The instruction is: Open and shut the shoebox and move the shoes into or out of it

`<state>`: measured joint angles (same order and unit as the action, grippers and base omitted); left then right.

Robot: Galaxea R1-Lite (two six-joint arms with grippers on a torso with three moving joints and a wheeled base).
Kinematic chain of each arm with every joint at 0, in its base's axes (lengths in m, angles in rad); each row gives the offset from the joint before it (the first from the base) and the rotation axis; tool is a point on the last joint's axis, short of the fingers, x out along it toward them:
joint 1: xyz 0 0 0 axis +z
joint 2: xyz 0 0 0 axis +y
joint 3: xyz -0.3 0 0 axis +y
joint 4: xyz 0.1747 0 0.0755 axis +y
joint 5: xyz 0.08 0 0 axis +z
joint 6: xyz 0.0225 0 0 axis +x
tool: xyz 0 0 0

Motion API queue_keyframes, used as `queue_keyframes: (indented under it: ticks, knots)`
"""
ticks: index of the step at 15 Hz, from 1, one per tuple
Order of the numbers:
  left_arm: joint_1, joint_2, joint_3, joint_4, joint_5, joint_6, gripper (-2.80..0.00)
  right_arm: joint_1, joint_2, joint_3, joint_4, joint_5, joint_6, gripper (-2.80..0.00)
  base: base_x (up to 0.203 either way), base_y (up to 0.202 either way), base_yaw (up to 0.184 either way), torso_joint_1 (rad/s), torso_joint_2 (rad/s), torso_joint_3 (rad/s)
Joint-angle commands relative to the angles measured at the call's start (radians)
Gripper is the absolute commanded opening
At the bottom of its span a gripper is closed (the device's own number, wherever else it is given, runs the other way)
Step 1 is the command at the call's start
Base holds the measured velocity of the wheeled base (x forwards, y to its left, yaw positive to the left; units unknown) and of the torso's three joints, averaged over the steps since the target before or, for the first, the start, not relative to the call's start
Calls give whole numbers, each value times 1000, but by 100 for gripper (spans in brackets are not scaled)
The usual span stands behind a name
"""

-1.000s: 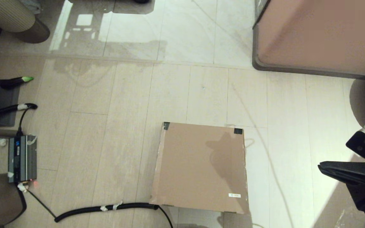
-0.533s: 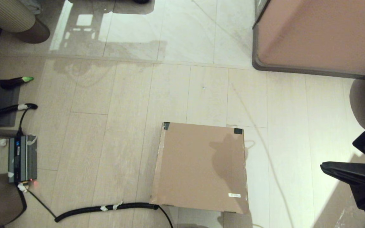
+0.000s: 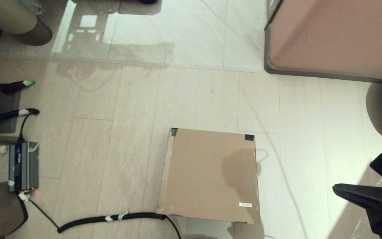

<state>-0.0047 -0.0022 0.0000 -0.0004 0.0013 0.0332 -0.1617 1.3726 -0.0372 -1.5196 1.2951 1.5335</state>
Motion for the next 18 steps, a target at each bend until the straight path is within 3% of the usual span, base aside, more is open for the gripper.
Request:
queue_keyframes:
  ticks: [1,2,4,7,8,9,12,16,18]
  knots:
    - [0,2,0,-1,0,1,-280,-26,-20,38,89,-34,-44,-280,0,0,0,0,0,0]
    - [0,2,0,-1,0,1,-280,-30,-63,38,250,-91,-125,-280,0,0,0,0,0,0]
    - [0,2,0,-1,0,1,-280,-22,-137,38,546,-287,-474,-280,0,0,0,0,0,0]
    - [0,1,0,-1,0,1,-280,12,-284,31,999,-879,-1195,-280,0,0,0,0,0,0]
    - [0,2,0,-1,0,1,-280,27,-387,33,1082,-1041,-1357,-280,0,0,0,0,0,0]
    - [0,2,0,-1,0,1,-280,53,-500,34,1152,-1120,-1435,-280,0,0,0,0,0,0]
    - [0,2,0,-1,0,1,-280,112,-822,34,1360,-1222,-1526,-280,0,0,0,0,0,0]
    - [0,2,0,-1,0,1,-280,140,-1255,17,1523,-1271,-1540,-280,0,0,0,0,0,0]
    - [0,1,0,-1,0,-2,-280,150,-1368,23,1535,-1288,-1538,-280,0,0,0,0,0,0]
